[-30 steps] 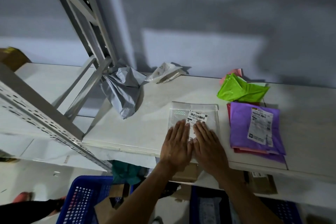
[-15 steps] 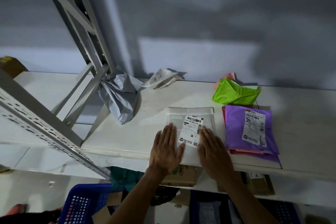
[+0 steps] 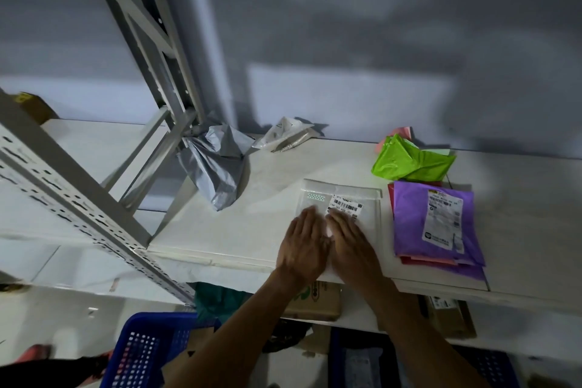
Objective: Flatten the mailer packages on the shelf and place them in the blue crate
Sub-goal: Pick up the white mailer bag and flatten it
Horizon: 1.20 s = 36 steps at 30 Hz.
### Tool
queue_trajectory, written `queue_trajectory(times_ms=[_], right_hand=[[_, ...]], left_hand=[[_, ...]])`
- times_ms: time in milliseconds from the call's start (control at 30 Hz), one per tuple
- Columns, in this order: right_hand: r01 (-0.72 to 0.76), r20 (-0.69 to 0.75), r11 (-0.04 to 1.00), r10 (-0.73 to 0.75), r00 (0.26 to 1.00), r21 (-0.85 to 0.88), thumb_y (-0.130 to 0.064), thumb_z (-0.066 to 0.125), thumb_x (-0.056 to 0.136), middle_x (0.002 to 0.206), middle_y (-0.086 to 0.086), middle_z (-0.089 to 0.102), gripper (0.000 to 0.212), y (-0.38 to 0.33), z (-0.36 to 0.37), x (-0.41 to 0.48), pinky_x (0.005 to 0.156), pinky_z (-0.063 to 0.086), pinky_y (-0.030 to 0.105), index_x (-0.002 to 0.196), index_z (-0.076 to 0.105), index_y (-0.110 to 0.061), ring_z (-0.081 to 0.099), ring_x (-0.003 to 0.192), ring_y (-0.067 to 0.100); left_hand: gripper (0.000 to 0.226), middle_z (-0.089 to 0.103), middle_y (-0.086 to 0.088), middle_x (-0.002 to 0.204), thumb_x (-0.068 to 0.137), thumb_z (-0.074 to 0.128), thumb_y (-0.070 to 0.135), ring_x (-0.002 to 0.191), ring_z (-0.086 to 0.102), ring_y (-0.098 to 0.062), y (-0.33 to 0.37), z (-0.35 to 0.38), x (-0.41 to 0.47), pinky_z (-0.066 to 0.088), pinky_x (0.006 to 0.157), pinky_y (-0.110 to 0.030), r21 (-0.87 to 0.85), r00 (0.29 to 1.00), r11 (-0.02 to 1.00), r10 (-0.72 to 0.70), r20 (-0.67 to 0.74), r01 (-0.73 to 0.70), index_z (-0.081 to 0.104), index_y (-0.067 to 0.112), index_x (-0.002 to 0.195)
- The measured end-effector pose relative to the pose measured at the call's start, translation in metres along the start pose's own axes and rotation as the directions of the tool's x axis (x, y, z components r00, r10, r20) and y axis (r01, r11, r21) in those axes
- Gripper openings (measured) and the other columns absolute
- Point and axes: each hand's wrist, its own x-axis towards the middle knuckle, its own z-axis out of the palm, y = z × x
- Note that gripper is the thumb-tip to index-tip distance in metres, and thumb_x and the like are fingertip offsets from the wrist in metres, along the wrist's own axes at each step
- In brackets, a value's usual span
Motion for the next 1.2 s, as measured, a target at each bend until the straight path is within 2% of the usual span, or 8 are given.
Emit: queue_trajectory(times_ms=[67,133,233,367,733,833,933,1200], right_hand=[[0.036,-0.012,0.999,-0.036,0.999,-0.031,-0.016,0.035,0.099,0.149,0.018,0.050,0.051,0.001,0.005,-0.002,0.118,0.031,0.042,0.143,0.049,0.004,0.042,0.143,0.031],[0.046,-0.014,0.997,-0.047,0.999,-0.060,-0.018,0.035,0.101,0.153,0.017,0.046,0.051,0.004,0.009,-0.004,0.120,0.029,0.041,0.145,0.046,0.004,0.038,0.146,0.030],[0.049,-0.001,0.996,-0.050,0.999,-0.068,-0.019,0.033,0.103,0.158,0.016,0.038,0.052,0.007,0.012,-0.006,0.121,0.028,0.043,0.149,0.040,0.003,0.029,0.150,0.028],[0.048,-0.020,0.997,-0.049,0.999,-0.058,-0.020,0.032,0.104,0.158,0.017,0.038,0.050,0.005,0.009,-0.006,0.119,0.032,0.045,0.148,0.043,0.003,0.030,0.150,0.028],[0.022,0.026,0.996,-0.020,0.999,-0.091,-0.025,0.031,0.104,0.160,0.013,0.034,0.053,0.006,0.008,-0.006,0.117,0.034,0.044,0.150,0.041,-0.001,0.029,0.150,0.025],[0.018,0.046,0.995,-0.014,0.999,-0.099,-0.030,0.032,0.106,0.163,0.012,0.029,0.053,0.013,0.005,-0.011,0.117,0.033,0.045,0.152,0.039,-0.004,0.026,0.152,0.024],[-0.028,0.019,0.998,0.029,0.999,-0.060,-0.036,0.035,0.104,0.162,0.009,0.033,0.057,0.020,0.000,-0.018,0.117,0.033,0.041,0.152,0.040,-0.006,0.030,0.150,0.023],[-0.081,0.064,0.994,0.085,0.994,-0.067,-0.044,0.024,0.105,0.163,0.008,0.029,0.063,0.027,-0.003,-0.026,0.118,0.033,0.040,0.154,0.035,-0.007,0.026,0.152,0.020]], left_hand=[[0.059,0.020,-0.018,0.163,0.108,0.021,0.036,0.153,0.018,-0.028,-0.003,0.004,0.002,0.025,0.123,-0.045,-0.013,0.992,0.991,0.130,-0.008,-0.130,0.028,0.001,0.155],[0.058,0.017,-0.016,0.165,0.108,0.025,0.034,0.154,0.013,-0.025,-0.007,0.006,0.003,0.021,0.125,-0.043,-0.025,0.986,0.986,0.163,-0.031,-0.164,0.025,0.002,0.156],[0.058,0.021,-0.016,0.164,0.106,0.024,0.032,0.155,0.014,-0.024,-0.010,0.010,0.000,0.022,0.125,-0.042,-0.040,0.990,0.990,0.132,-0.057,-0.135,0.029,0.002,0.155],[0.057,0.026,-0.018,0.162,0.105,0.025,0.030,0.154,0.018,-0.025,-0.011,0.011,-0.001,0.027,0.123,-0.043,-0.047,0.984,0.988,0.143,-0.104,-0.148,0.034,-0.001,0.153],[0.060,0.013,-0.014,0.166,0.106,0.023,0.034,0.156,0.004,-0.020,-0.011,0.013,-0.001,0.017,0.126,-0.041,-0.025,0.992,0.993,0.110,-0.069,-0.112,0.023,0.003,0.157],[0.061,0.016,-0.013,0.166,0.105,0.025,0.036,0.156,0.008,-0.019,-0.010,0.011,-0.001,0.020,0.125,-0.040,-0.063,0.995,0.995,0.068,-0.074,-0.073,0.023,0.004,0.157],[0.062,0.020,-0.013,0.165,0.104,0.029,0.037,0.155,0.014,-0.021,-0.011,0.011,-0.002,0.023,0.124,-0.041,-0.095,0.994,0.993,0.056,-0.089,-0.064,0.026,0.003,0.157],[0.064,0.018,-0.013,0.166,0.103,0.029,0.037,0.155,0.013,-0.022,-0.012,0.015,-0.001,0.026,0.122,-0.043,-0.118,0.997,0.992,0.047,-0.060,-0.054,0.023,0.003,0.157]])
